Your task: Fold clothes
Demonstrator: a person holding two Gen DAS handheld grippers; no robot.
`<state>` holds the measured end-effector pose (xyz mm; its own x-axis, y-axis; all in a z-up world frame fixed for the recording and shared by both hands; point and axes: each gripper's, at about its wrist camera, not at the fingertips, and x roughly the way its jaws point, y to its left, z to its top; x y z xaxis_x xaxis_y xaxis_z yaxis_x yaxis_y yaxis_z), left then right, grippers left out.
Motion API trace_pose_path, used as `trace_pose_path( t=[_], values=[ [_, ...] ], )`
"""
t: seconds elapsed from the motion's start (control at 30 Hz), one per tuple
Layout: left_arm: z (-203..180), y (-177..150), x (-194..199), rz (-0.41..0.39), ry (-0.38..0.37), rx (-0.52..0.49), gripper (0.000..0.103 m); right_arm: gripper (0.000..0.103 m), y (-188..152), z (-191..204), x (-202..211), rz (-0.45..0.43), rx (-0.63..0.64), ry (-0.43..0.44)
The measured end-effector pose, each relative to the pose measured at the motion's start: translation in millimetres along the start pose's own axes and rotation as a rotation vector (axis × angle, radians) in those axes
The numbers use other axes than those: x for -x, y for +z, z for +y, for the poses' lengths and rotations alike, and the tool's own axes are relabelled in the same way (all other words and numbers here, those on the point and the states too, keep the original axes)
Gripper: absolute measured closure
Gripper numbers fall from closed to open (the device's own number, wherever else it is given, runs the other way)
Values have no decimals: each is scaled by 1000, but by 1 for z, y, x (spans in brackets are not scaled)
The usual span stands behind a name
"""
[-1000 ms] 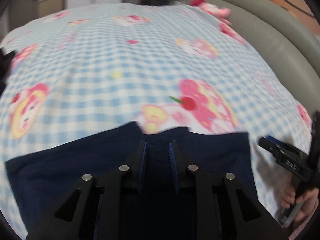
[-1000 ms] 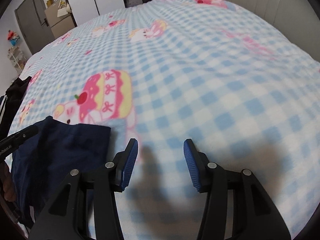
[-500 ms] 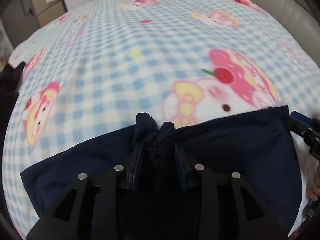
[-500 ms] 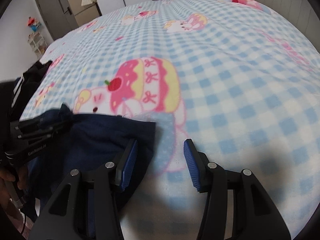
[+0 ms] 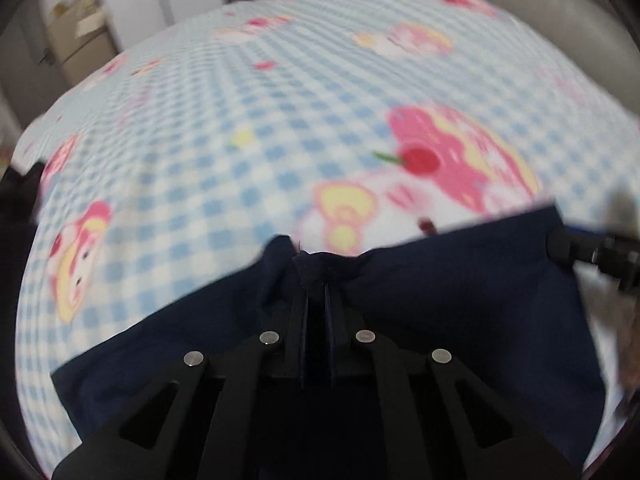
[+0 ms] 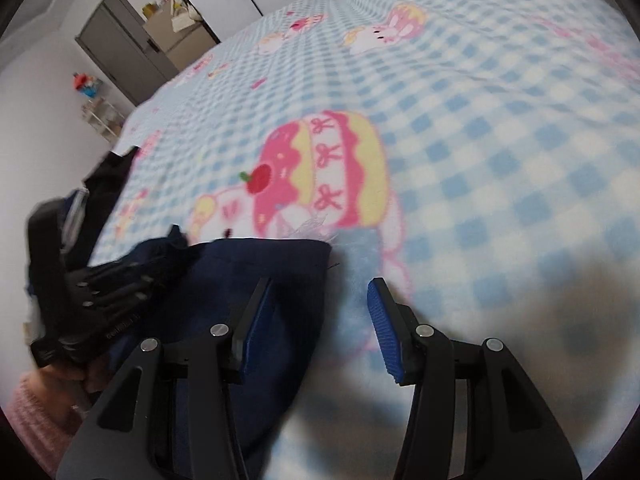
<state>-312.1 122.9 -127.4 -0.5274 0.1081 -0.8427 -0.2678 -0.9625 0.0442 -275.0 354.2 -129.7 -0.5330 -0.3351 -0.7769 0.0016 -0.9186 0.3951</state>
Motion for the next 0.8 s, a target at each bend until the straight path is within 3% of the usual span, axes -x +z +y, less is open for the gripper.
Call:
trace_pose_path(
  t=[0.13, 0.23, 0.43, 0.57, 0.67, 0.8],
  values=[
    [28, 0, 6, -18, -3, 110, 95, 53, -4, -9, 13, -57, -35, -63],
    [32, -1, 6, -11, -13, 118, 95, 53, 2, -16, 19, -104, -66, -74],
    [27, -5, 7, -6, -31, 93, 95, 53, 7, 2, -6, -16, -41, 103],
    [24, -7, 8, -2, -42, 76, 95, 46, -2, 17, -20, 29, 28, 62],
    [16, -2, 9, -12, -47, 44, 95, 95, -7, 19, -24, 24, 63, -24],
    [-5, 14, 13, -41, -66, -14, 95, 98, 1, 10, 10, -78, 31, -35]
  ],
)
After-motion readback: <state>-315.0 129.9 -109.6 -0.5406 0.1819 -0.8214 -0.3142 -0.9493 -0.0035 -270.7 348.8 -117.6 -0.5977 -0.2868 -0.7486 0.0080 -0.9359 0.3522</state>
